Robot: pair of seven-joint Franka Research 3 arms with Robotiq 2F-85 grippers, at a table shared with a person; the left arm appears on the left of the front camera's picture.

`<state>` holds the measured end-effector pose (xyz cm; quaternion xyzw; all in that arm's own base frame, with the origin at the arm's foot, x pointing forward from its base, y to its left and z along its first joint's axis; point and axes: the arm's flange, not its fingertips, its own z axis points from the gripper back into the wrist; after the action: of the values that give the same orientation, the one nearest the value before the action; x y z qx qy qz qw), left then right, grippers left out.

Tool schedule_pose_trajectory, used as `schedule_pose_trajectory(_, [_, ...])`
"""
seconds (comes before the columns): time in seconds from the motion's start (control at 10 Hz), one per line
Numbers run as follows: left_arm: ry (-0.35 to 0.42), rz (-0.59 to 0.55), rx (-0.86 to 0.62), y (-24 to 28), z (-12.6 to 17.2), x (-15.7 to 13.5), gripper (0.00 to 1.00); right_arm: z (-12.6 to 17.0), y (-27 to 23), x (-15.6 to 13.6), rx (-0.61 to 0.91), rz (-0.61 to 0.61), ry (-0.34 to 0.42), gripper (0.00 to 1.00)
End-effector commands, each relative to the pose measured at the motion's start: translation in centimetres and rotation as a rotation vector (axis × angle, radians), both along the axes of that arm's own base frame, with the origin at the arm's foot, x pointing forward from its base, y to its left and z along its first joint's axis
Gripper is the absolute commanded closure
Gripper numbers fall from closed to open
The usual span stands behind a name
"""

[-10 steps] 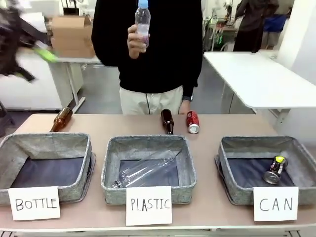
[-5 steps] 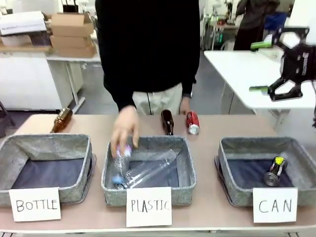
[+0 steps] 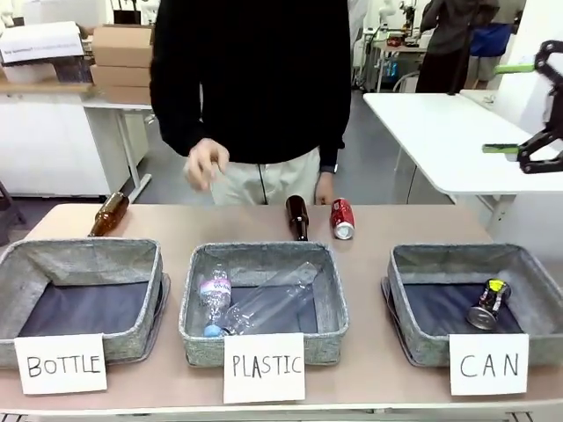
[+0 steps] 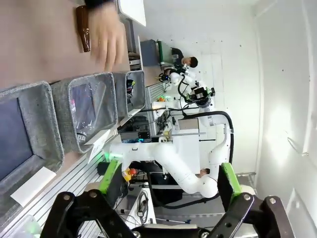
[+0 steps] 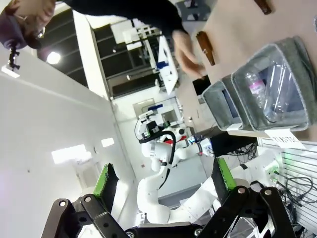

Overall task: Sort the can waste into the basket.
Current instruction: Pick up the can waste from the table and place it in the right Fabric basket.

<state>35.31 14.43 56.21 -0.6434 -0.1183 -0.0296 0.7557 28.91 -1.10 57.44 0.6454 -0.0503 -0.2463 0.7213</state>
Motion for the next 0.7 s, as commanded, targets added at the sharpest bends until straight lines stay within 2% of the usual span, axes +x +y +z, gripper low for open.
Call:
schedule_pose_trajectory(0.0, [0.017, -0.007, 0.003, -0.1, 0.0, -0.3, 0.00, -0.1, 0.5, 0.0, -0.007, 0.023, -0.014, 0.00])
schedule_pose_trajectory(0.5, [0.017, -0.007, 0.003, -0.1, 0.0, -0.3, 0.00, 0.0, 0.3, 0.0, -0.003, 0.009, 0.001, 0.00])
schedule_pose_trajectory(0.6, [0.017, -0.007, 0.003, -0.1, 0.0, -0.3, 0.00, 0.7, 3.3, 1.8, -0.272, 0.059, -0.001, 0.00])
